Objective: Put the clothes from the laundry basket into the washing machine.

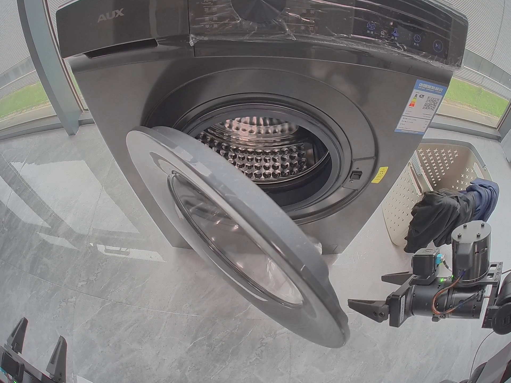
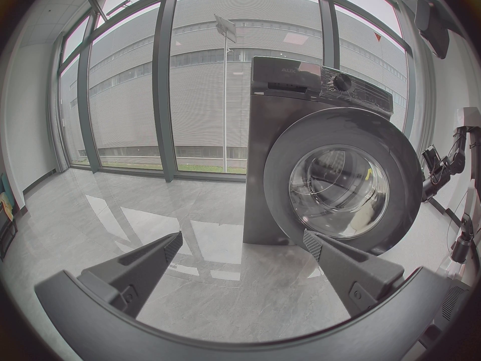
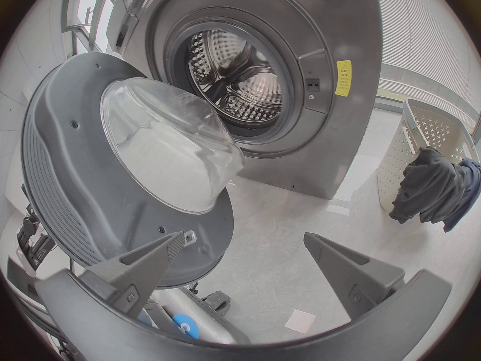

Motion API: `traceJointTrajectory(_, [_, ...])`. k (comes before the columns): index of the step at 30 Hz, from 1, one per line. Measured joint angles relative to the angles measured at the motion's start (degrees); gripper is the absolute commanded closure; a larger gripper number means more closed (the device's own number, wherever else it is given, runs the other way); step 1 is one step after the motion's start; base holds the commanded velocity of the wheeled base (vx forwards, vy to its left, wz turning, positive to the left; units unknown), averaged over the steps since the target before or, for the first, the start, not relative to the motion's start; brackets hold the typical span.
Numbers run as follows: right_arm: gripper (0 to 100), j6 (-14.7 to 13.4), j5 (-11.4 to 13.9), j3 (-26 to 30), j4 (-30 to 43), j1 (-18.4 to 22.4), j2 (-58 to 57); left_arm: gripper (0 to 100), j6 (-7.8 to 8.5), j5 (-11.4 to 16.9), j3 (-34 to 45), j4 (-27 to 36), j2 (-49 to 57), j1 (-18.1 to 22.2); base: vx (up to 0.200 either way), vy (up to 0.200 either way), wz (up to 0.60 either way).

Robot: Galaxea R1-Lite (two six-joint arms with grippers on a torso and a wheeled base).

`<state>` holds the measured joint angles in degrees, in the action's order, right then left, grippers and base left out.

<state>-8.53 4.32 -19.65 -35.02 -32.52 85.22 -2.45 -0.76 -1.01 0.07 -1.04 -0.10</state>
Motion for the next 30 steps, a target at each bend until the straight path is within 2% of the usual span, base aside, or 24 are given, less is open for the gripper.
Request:
traceJointTrajectory(3, [0, -0.3, -0.7, -0.7, 0.0, -0.2, -0.1, 0, 0.02, 0.0, 0.0, 0.0, 0.0, 0.0, 0.0, 0.0, 0.0])
traceJointTrajectory(6, [0, -1.0, -3.0, -2.2, -0.1, 0.3, 0.9, 0, 0.02, 0.0, 0.0, 0.0, 0.0, 0.0, -0.2, 0.0, 0.0])
traceJointTrajectory(9, [0, -1.3, -3.5, -2.9, -0.1, 0.3, 1.8, 0, 0.02, 0.0, 0.0, 0.0, 0.0, 0.0, -0.2, 0.0, 0.0])
traceJointTrajectory(12, [0, -1.4, -3.6, -3.4, -0.1, -0.2, 3.0, 0, 0.02, 0.0, 0.0, 0.0, 0.0, 0.0, 0.0, 0.0, 0.0])
traceJointTrajectory(23, [0, -2.9, -3.0, -4.2, -6.2, -8.1, 7.1, 0, 0.0, 0.0, 0.0, 0.0, 0.0, 0.0, 0.0, 0.0, 0.0])
traceJointTrajectory(27, [0, -3.3, -3.3, -5.3, -6.5, -7.1, 7.9, 0, 0.0, 0.0, 0.0, 0.0, 0.0, 0.0, 0.0, 0.0, 0.0])
traceJointTrajectory(30, [0, -3.3, -3.2, -6.7, -6.4, -4.0, 8.3, 0, 0.02, 0.0, 0.0, 0.0, 0.0, 0.0, 0.0, 0.0, 0.0])
